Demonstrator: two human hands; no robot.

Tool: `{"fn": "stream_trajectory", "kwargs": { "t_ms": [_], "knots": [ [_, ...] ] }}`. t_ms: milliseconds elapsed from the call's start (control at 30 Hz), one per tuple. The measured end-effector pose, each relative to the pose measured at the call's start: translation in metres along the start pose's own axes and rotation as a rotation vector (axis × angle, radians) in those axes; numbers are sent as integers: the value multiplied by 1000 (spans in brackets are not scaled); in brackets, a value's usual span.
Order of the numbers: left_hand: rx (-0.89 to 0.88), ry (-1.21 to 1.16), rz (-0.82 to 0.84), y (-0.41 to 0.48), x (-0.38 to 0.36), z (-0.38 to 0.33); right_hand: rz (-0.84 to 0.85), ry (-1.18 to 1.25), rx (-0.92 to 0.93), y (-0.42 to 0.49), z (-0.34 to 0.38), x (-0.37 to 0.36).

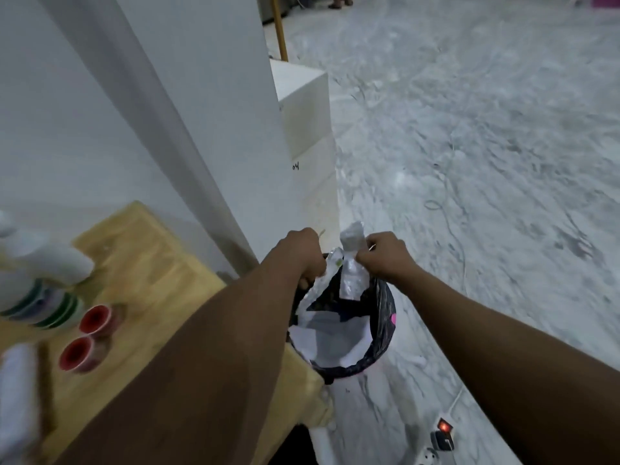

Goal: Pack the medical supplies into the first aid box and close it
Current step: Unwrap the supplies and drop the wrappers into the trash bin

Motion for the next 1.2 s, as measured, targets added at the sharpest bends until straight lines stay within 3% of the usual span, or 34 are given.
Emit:
{"fn": "stream_trajectory", "kwargs": {
  "t_ms": [133,233,467,800,1200],
  "knots": [
    [14,118,126,28,-24,8,57,-123,-78,9,-32,-40],
    [-37,191,122,40,-29,7,75,-167,-67,13,-45,-58],
    [-40,229,232,38,-34,5,154,-221,-48,14,-52,-63],
    [-90,132,16,-24,25,-3,102,-96,70,-22,19,9],
    [-99,-91,-374,-207,134,28,91,1,431,-163,169,71]
  ]
}}
Point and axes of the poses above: each hand's wrist, its own y-axis towards the middle knuckle, its own x-axis out of the back of the hand, z = x × y, the point moved 2 cm from there along y, towards the middle knuckle, and after that the axes turned 7 degrees about -z, right-handed, at the moved point
